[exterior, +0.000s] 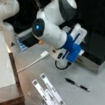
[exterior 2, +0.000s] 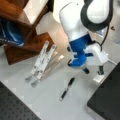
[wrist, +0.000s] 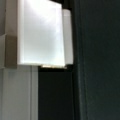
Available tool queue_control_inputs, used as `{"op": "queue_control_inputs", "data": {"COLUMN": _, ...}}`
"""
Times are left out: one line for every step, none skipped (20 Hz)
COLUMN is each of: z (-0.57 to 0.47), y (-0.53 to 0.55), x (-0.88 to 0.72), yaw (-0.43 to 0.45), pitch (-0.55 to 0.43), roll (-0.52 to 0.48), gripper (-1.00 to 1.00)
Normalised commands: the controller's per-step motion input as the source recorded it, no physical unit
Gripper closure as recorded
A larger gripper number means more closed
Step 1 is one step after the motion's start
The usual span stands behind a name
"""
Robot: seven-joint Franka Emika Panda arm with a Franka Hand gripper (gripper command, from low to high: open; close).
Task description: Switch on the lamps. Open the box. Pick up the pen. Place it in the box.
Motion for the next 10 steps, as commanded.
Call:
{"op": "queue_control_inputs", "data": {"z": -0.19, "y": -0.1, "x": 0.14, "yaw": 0.029, "pitch": -0.05, "roll": 0.322, "gripper": -1.0}}
{"op": "queue_control_inputs", "data": {"z": -0.16, "y": -0.11, "x": 0.14, "yaw": 0.034, "pitch": -0.044, "roll": 0.303, "gripper": -1.0}}
{"op": "queue_control_inputs", "data": {"z": -0.14, "y": -0.11, "x": 0.14, "yaw": 0.036, "pitch": -0.039, "roll": 0.284, "gripper": -1.0}}
{"op": "queue_control_inputs", "data": {"z": -0.12, "y": -0.12, "x": 0.13, "yaw": 0.037, "pitch": -0.036, "roll": 0.269, "gripper": -1.0}}
{"op": "queue_control_inputs", "data": {"z": -0.1, "y": -0.11, "x": 0.13, "yaw": 0.044, "pitch": -0.023, "roll": 0.282, "gripper": -1.0}}
{"op": "queue_control_inputs", "data": {"z": -0.08, "y": -0.11, "x": 0.13, "yaw": 0.047, "pitch": -0.018, "roll": 0.275, "gripper": -1.0}}
{"op": "queue_control_inputs", "data": {"z": -0.07, "y": -0.1, "x": 0.12, "yaw": 0.058, "pitch": -0.016, "roll": 0.27, "gripper": -1.0}}
{"op": "queue_control_inputs", "data": {"z": -0.07, "y": -0.08, "x": 0.1, "yaw": 0.059, "pitch": -0.02, "roll": 0.26, "gripper": -1.0}}
{"op": "queue_control_inputs", "data": {"z": -0.07, "y": -0.06, "x": 0.08, "yaw": 0.066, "pitch": -0.03, "roll": 0.29, "gripper": -1.0}}
{"op": "queue_control_inputs", "data": {"z": -0.08, "y": -0.05, "x": 0.07, "yaw": 0.064, "pitch": -0.035, "roll": 0.291, "gripper": -1.0}}
